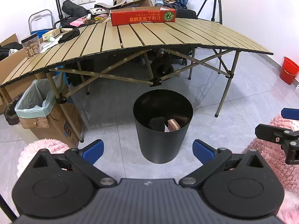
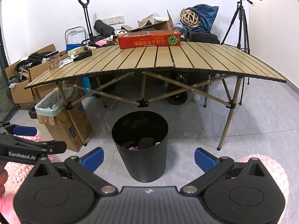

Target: Collect trash

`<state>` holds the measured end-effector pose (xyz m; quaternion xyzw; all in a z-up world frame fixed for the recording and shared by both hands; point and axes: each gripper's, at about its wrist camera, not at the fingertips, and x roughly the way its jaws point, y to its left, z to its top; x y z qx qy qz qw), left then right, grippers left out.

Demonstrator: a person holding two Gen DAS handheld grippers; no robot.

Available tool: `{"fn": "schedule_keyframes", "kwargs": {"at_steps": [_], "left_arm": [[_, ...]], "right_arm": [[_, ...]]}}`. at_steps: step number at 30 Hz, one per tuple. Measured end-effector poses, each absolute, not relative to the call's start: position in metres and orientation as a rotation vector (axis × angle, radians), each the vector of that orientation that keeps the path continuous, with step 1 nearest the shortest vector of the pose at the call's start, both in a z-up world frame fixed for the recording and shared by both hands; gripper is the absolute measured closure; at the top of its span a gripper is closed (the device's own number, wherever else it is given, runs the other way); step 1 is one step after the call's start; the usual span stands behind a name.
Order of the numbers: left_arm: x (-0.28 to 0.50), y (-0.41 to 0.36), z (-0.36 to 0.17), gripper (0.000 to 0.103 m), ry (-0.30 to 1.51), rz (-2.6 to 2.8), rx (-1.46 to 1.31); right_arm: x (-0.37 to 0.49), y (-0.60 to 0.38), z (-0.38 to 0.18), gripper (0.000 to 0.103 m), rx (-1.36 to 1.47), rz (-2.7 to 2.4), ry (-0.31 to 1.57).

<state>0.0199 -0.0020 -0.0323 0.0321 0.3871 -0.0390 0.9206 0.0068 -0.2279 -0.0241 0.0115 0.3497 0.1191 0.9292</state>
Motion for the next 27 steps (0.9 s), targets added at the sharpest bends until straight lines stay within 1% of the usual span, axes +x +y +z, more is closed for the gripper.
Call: {"fn": "schedule_keyframes", "kwargs": {"at_steps": [27], "left_arm": [[0.0199,-0.0031,-0.0315,0.000,0.791,-0.085,0.072]], "right_arm": [[0.0066,-0.2275,-0.0242,0.000,0.024,0.243,0.716]]}}
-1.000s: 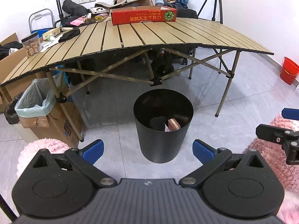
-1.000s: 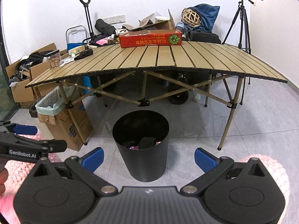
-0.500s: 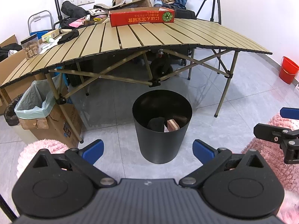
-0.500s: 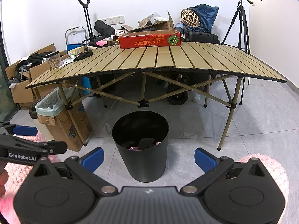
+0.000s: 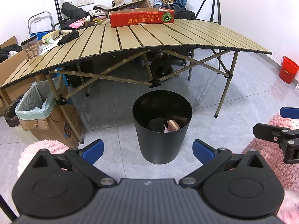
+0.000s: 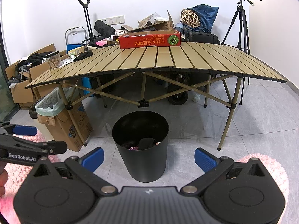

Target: Collect trash

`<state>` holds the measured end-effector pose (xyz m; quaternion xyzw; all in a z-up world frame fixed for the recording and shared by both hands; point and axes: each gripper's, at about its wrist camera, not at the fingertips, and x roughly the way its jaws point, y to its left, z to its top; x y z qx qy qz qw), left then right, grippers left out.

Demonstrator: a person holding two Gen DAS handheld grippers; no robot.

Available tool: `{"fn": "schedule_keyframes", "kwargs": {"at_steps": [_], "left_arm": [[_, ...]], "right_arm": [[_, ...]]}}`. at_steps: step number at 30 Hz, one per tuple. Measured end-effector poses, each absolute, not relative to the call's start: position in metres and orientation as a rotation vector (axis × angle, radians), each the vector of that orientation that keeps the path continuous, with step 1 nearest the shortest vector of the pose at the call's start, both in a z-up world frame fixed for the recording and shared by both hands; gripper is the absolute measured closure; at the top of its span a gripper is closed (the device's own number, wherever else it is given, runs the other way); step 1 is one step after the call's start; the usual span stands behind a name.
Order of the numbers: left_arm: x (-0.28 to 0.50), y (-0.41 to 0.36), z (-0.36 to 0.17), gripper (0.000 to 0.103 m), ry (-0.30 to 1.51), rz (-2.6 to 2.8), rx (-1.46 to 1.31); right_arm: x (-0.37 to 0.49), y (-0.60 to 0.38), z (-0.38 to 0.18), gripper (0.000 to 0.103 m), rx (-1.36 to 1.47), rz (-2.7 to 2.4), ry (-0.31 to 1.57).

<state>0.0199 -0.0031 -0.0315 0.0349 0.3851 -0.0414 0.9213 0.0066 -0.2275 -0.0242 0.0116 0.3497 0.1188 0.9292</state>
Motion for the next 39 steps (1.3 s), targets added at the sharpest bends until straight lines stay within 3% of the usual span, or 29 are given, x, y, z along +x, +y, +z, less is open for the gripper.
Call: {"fn": "schedule_keyframes", "kwargs": {"at_steps": [39], "left_arm": [[0.0215,-0.0037,-0.0289,0.000,0.783,-0.095,0.066]], "right_arm": [[0.0085,-0.2257,-0.0270,0.000,0.026,0.244,0.728]]}}
